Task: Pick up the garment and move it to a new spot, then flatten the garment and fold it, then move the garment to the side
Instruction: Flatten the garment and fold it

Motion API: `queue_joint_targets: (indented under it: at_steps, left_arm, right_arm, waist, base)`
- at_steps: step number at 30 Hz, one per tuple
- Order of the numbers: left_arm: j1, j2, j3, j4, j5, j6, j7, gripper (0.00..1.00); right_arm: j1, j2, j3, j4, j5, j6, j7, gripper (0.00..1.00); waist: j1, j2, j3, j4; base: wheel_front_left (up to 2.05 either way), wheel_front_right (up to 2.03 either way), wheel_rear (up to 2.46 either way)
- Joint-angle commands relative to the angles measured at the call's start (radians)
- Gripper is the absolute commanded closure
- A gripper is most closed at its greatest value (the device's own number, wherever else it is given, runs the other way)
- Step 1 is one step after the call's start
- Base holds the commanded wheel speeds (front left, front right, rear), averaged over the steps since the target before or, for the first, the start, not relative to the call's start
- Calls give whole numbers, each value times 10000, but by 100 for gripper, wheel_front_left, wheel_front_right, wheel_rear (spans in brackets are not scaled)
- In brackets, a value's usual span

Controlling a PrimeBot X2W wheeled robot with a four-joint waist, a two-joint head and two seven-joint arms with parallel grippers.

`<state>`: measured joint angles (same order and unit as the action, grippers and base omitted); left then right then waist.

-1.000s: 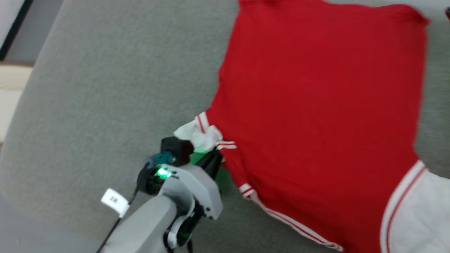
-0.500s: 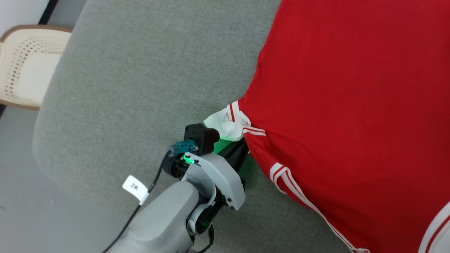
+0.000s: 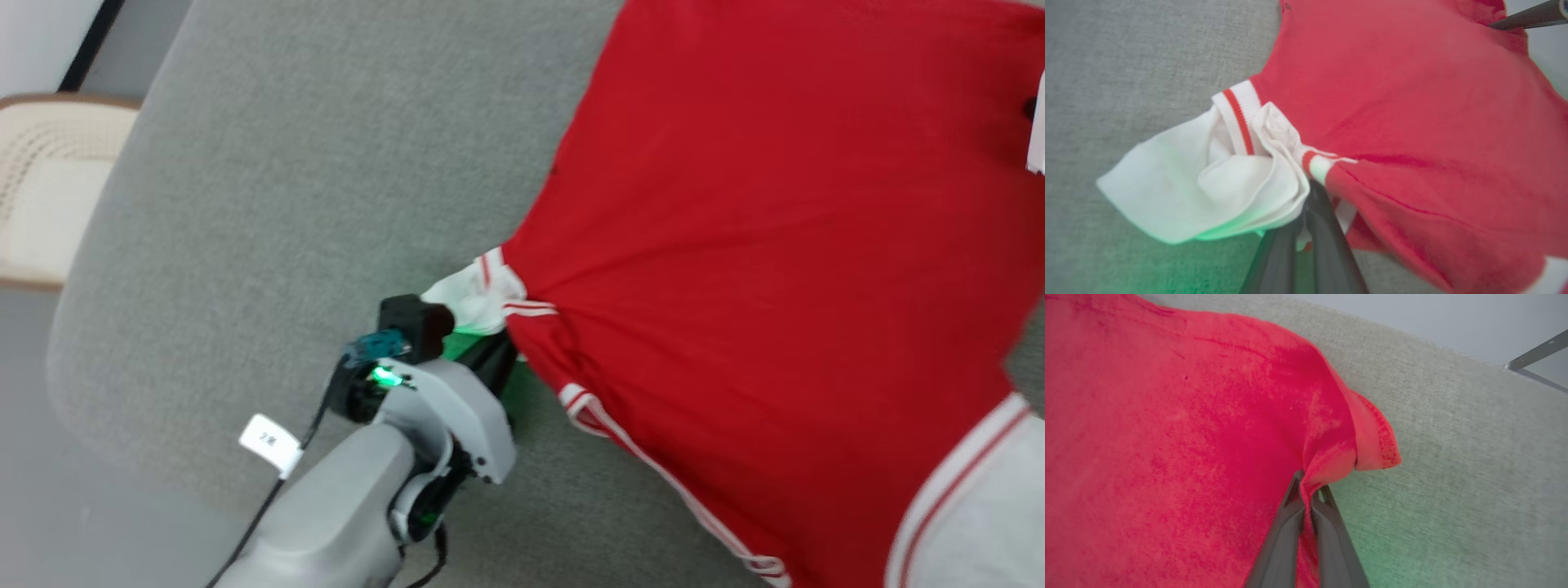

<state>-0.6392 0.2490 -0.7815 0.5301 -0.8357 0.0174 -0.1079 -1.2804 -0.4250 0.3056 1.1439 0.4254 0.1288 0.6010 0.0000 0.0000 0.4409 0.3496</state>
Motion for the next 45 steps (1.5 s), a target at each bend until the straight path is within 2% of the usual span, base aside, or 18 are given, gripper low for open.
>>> queue_joint_targets:
  at_steps: [1,10,16,22,25,29,34,37,41,42,43,44,45]
  left_arm:
    - [811,763,58,836,-110,434,276,100]
    - [1311,1310,325,786,-366,626,253,100]
    - [1749,1478,384,520,-480,737,151,100]
    - [2004,1748,510,231,-644,744,143,100]
    - [2073,1882,510,28,-622,803,196,100]
    - [2064,2007,556,-295,-637,921,255,100]
    - [2085,2147,560,-656,-629,1053,349,100]
    - [2071,2190,561,-827,-639,1121,408,100]
    - [2066,2203,567,-993,-682,1194,446,100]
    - [2076,2197,566,-1011,-695,1200,442,100]
    - [2076,2182,559,-1027,-705,1203,451,100]
    - [2095,2175,542,-1036,-715,1193,463,100]
    - [2122,2173,522,-1039,-722,1194,472,100]
  right_arm:
    - [306,-106,286,-273,242,22,-19,100]
    - [1714,-585,1521,-2083,1713,16,380,100]
    - [3828,-1157,2159,-4048,2963,14,297,100]
    - [5992,-1575,2203,-5778,3686,14,296,100]
    - [7248,-1748,1965,-6576,3819,11,369,100]
    - [8905,-1606,1265,-7617,3951,10,696,100]
    - [10617,-1373,77,-8848,3332,-1,1202,100]
    - [11440,-837,-659,-9217,2810,-3,1571,100]
    - [11858,-25,-1315,-8907,1719,-26,1844,100]
    - [11768,199,-1513,-8689,1420,-27,1732,69]
    - [11668,227,-1471,-8544,928,-46,1681,10]
    - [11614,294,-1427,-8415,701,-63,1759,0]
    - [11505,425,-1466,-8400,608,-61,1836,0]
  waist:
    - [0,0,-509,-534]
    - [0,0,-1275,-1581]
    - [0,0,-1622,-2243]
    - [0,0,-1724,-2765]
    - [0,0,-1719,-2996]
    - [0,0,-1671,-3179]
    - [0,0,-1556,-3295]
    - [0,0,-1479,-3324]
    - [0,0,-1372,-3376]
    - [0,0,-1366,-3398]
    - [0,0,-1368,-3398]
    - [0,0,-1391,-3406]
    - [0,0,-1419,-3418]
  base:
    - [0,0,0]
    - [0,0,0]
    - [0,0,0]
    - [0,0,0]
    - [0,0,0]
    - [0,0,0]
    - [0,0,0]
    - [0,0,0]
    - [0,0,0]
    - [0,0,0]
    - [0,0,0]
    - [0,0,0]
    - [0,0,0]
